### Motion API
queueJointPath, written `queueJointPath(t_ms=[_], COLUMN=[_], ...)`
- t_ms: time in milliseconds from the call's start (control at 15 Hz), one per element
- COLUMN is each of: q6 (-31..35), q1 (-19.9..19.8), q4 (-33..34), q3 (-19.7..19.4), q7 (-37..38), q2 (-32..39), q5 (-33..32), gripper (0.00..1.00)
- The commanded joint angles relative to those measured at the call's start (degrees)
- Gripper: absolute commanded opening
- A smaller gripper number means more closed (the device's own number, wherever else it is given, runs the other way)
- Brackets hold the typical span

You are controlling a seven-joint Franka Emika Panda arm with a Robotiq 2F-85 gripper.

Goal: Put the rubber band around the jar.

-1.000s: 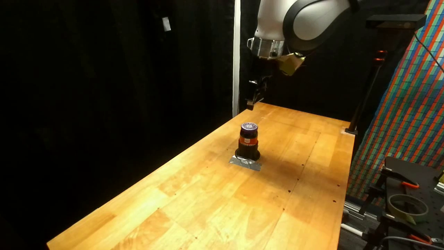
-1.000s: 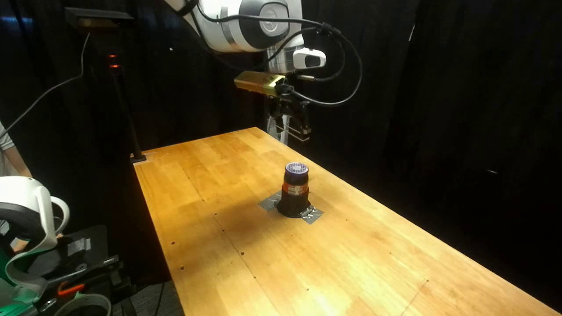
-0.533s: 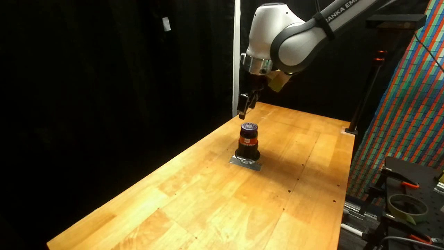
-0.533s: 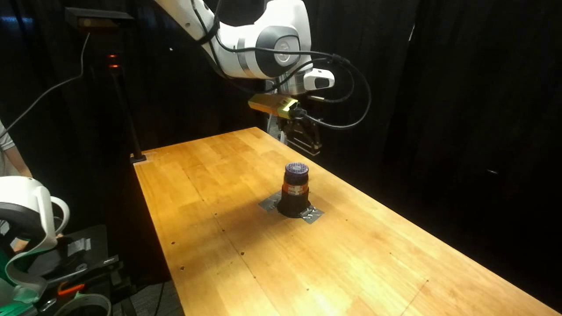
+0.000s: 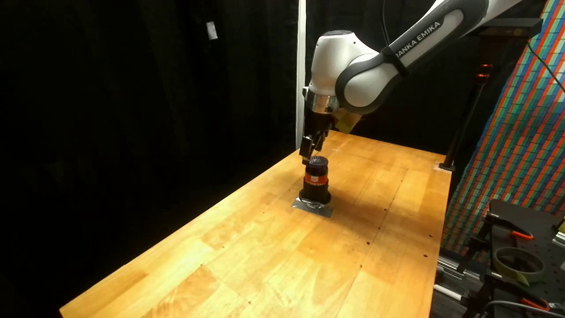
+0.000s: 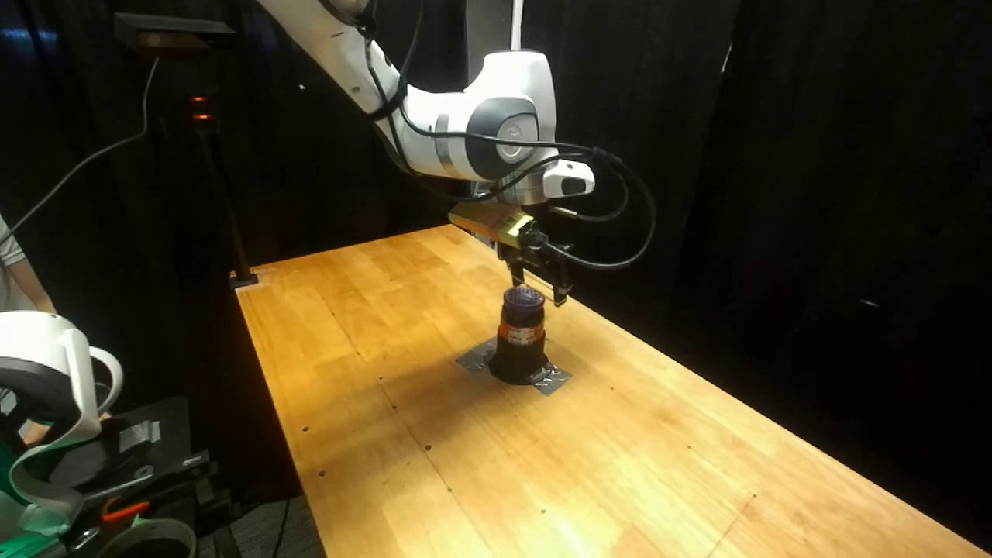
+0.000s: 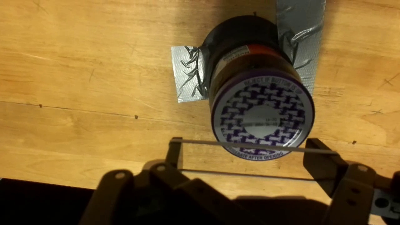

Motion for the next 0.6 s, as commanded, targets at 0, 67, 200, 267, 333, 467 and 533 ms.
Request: queueJointPath(t_ms=[0,67,200,267,333,467,533], q6=[1.17,1.30,1.68,2.19,2.53,2.83,3.15], q1=[0.65,0.57,0.47,0.33,0.34,0.33,0.36], q4=[1.70,1.66,1.54,1.33,1.15,0.84,0.72], q3=[-0.57,-0.54,-0.56,-0.47,-0.52,-0.52,-0.58], q7=[0.26,0.10,0.06,-0.17,-0.03,-0.10,-0.06], q2=[1.58,1.73,2.07,2.24,2.29,2.44,2.51], q5=[0.61,0.71,0.91,1.05,1.08,1.22,1.21], gripper=[1.00,1.00,1.00,1.00,1.00,1.00,1.00])
